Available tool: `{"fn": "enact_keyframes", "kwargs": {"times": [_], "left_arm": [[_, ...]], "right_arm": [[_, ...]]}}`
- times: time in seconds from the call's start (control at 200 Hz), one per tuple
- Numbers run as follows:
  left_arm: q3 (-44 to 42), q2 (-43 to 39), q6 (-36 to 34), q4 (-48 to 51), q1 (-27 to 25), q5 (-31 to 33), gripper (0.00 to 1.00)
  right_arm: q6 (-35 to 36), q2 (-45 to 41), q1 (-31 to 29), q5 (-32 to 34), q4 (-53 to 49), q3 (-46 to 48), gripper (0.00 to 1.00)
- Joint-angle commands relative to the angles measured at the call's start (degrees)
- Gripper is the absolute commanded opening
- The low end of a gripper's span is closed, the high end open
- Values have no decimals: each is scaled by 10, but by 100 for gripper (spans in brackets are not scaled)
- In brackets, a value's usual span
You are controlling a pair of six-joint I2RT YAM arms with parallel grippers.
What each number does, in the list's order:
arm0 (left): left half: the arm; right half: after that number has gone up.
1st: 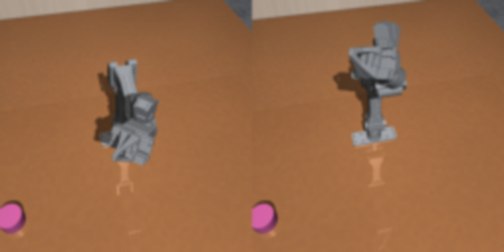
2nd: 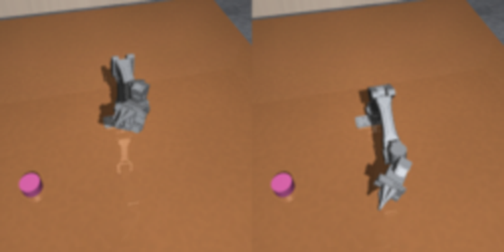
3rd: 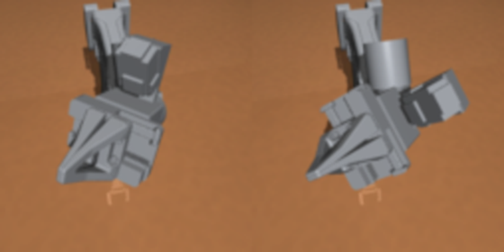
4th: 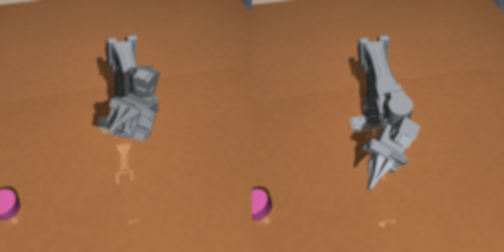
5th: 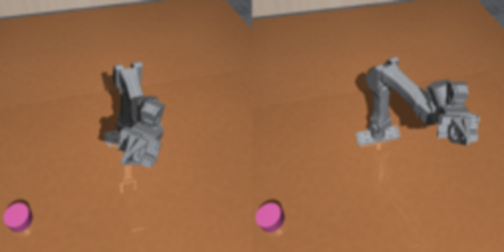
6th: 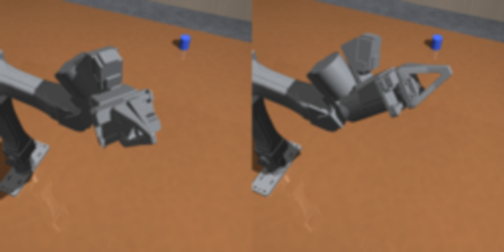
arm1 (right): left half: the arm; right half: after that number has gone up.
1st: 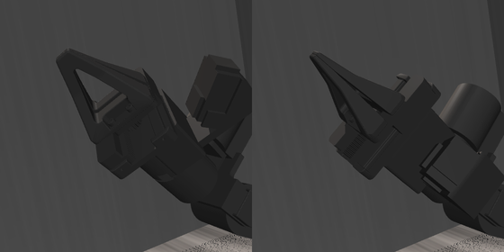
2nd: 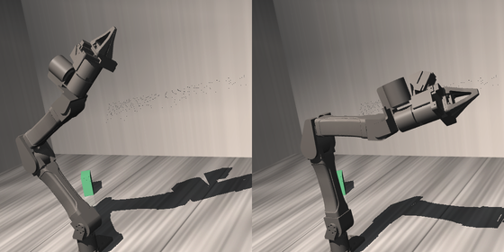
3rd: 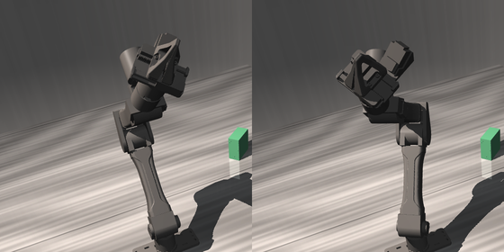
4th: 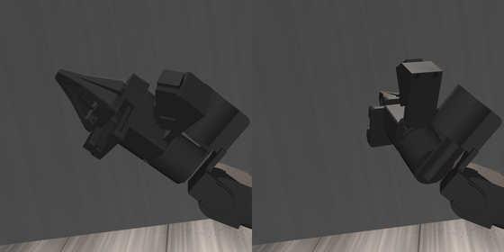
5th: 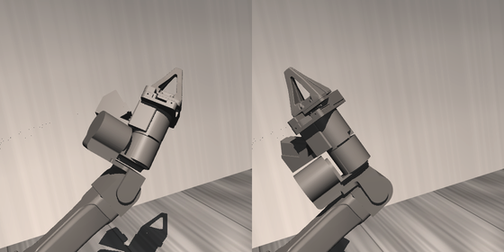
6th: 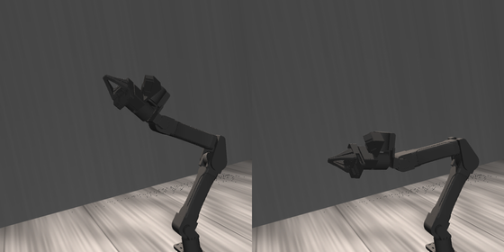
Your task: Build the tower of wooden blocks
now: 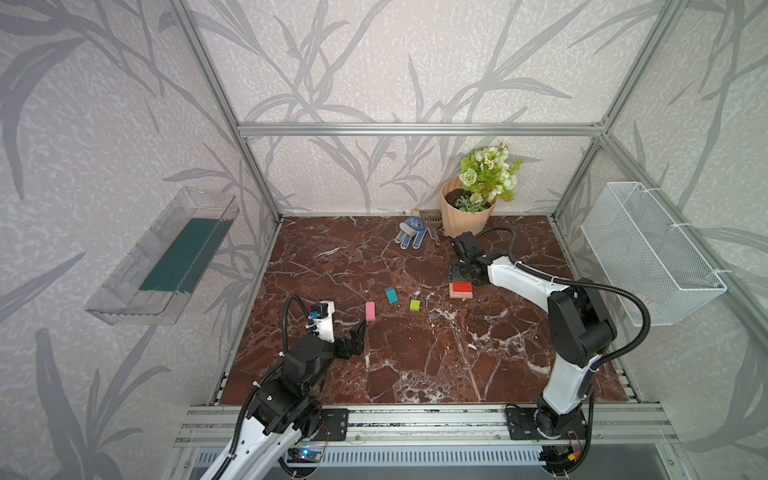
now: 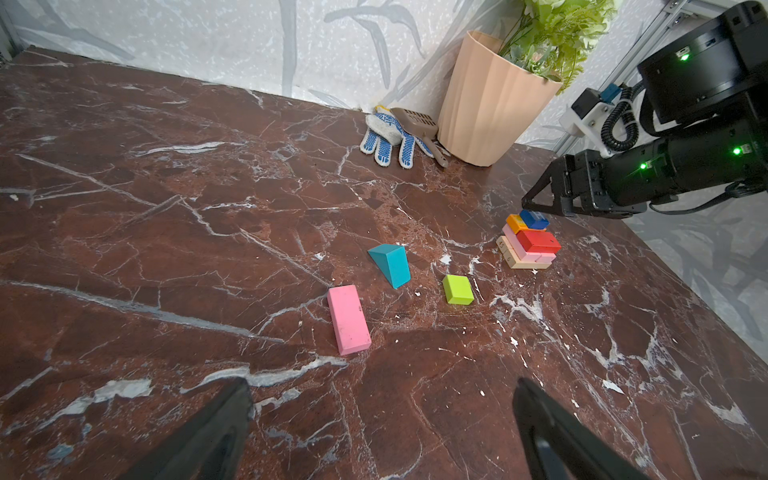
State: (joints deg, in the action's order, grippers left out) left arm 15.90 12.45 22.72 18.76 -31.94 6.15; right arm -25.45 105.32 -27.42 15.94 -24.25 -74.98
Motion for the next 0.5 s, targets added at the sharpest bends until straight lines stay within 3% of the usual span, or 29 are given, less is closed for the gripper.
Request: {"fn": "enact_keyframes", "kwargs": {"times": [0.0, 0.495], "left_arm": [[6, -4, 3, -2, -3, 9, 99], [6, -4, 3, 0, -3, 8, 99]], "right_arm": [[2, -15, 2, 2, -3, 11, 84], [-4, 61, 2, -13, -8, -26, 85]]}}
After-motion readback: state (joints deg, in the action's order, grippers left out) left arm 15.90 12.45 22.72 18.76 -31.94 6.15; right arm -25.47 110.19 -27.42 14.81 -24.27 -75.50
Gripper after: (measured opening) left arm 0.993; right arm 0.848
